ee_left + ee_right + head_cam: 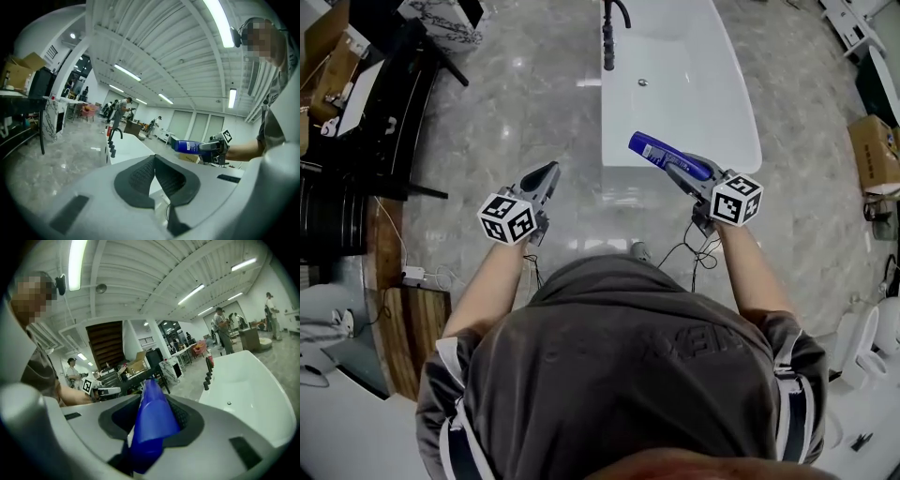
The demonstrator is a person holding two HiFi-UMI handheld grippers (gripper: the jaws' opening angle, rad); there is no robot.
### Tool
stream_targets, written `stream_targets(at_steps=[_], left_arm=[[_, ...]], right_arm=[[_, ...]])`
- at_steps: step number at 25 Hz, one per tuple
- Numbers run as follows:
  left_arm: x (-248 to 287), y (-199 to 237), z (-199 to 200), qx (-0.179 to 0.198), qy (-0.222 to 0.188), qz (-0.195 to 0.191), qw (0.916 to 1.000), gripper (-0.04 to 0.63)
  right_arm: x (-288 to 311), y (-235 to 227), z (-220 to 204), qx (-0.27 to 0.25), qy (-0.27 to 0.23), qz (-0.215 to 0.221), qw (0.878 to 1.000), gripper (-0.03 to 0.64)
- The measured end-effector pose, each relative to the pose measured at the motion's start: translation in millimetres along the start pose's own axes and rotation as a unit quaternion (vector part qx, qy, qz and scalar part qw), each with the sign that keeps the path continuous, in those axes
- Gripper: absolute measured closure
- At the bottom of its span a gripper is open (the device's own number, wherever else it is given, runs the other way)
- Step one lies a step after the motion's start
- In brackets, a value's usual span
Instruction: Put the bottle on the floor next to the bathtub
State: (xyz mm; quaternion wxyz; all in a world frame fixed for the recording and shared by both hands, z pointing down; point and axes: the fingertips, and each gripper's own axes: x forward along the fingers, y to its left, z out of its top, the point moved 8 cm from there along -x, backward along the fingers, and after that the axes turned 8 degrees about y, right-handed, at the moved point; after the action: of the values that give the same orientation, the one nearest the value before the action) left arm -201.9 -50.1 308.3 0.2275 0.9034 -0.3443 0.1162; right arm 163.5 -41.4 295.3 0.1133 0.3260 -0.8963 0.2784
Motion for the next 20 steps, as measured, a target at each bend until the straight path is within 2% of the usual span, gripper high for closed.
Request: stream_targets(at_steps=[5,9,14,18,20], left_arm=[[23.3,-22.4,-20.0,-0.008,0.019,0.028,0.9994,0.592],[52.3,-24.3,-42.1,-0.036,0.022,0.051,0.9978,0.592],[56.6,-9.5,-89.9,-0.065,0.045,0.061,0.9950,0.592],[54.6,33.3,-128.8,-0.083,0.038,0.060,0.9941,0.592],[54.7,61.3,-149.6,-0.084,0.041,0.059,0.9939,0.592]], right_arm=[[9.0,-24.6,-10.7,-0.079,0.057,0.018,0.995,0.477],[25.5,-47.1,-24.7,-0.152,0.120,0.028,0.981,0.477],[68.6,-46.6,-65.8,-0.229,0.220,0.024,0.948,0.477],[125.9,-42.2,-110.7,-0.266,0.290,0.015,0.919,0.477],[162.3,-41.3,-136.6,-0.288,0.326,0.010,0.901,0.477]])
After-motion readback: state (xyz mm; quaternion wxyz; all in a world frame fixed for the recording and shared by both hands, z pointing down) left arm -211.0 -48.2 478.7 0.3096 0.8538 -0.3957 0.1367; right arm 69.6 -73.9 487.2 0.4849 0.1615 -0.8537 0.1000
